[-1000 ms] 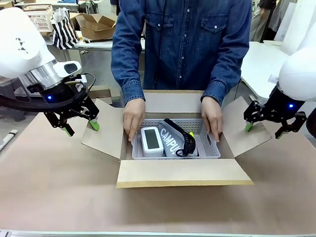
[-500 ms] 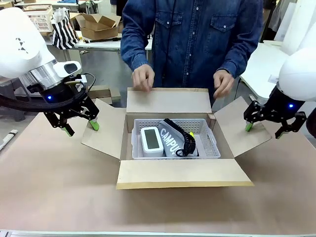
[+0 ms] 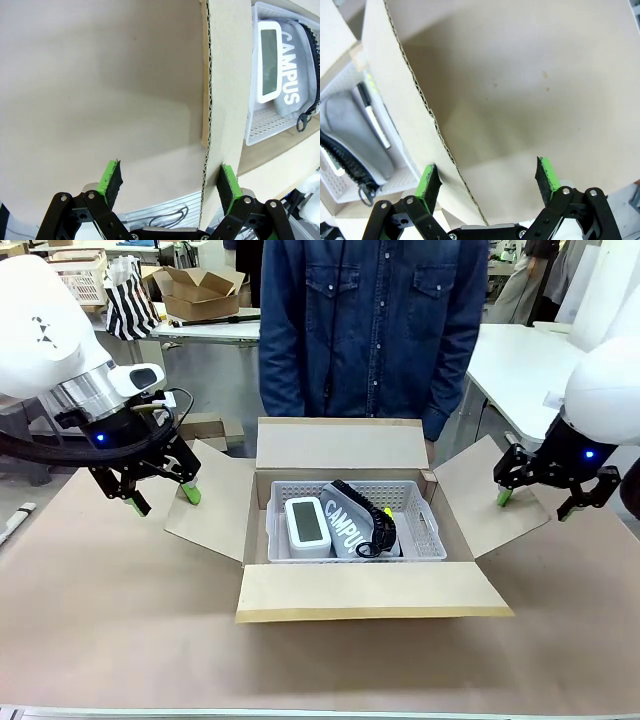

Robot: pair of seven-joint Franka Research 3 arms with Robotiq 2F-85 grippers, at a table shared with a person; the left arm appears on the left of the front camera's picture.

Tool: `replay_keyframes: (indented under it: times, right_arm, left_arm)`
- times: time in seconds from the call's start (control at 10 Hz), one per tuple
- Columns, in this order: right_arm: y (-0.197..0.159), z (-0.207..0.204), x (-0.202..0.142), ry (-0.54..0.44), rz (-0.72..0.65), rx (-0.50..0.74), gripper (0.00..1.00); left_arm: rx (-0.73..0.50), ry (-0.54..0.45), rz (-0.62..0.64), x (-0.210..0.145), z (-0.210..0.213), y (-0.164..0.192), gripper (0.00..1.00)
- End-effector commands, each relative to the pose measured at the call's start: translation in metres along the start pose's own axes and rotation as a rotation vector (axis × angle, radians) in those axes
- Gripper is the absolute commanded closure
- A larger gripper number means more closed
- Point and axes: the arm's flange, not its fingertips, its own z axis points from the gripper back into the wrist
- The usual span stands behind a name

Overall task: Pack the gift set into the box.
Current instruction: Lift both hands away from the flaps of the Package Box.

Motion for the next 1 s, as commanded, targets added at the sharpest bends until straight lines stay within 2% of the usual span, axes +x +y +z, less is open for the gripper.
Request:
replay_keyframes:
  times: [0.0, 0.9]
  right_arm:
    - [-0.0008, 0.0006, -0.0008, 0.002, 0.001, 0.005, 0.0]
    - [-0.0008, 0.0006, -0.0008, 0.002, 0.001, 0.005, 0.0]
  left_arm:
    - [0.016, 0.001, 0.012, 0.0005, 0.0017, -0.0005, 0.0]
    - [0.016, 0.001, 0.012, 0.0005, 0.0017, -0.0005, 0.0]
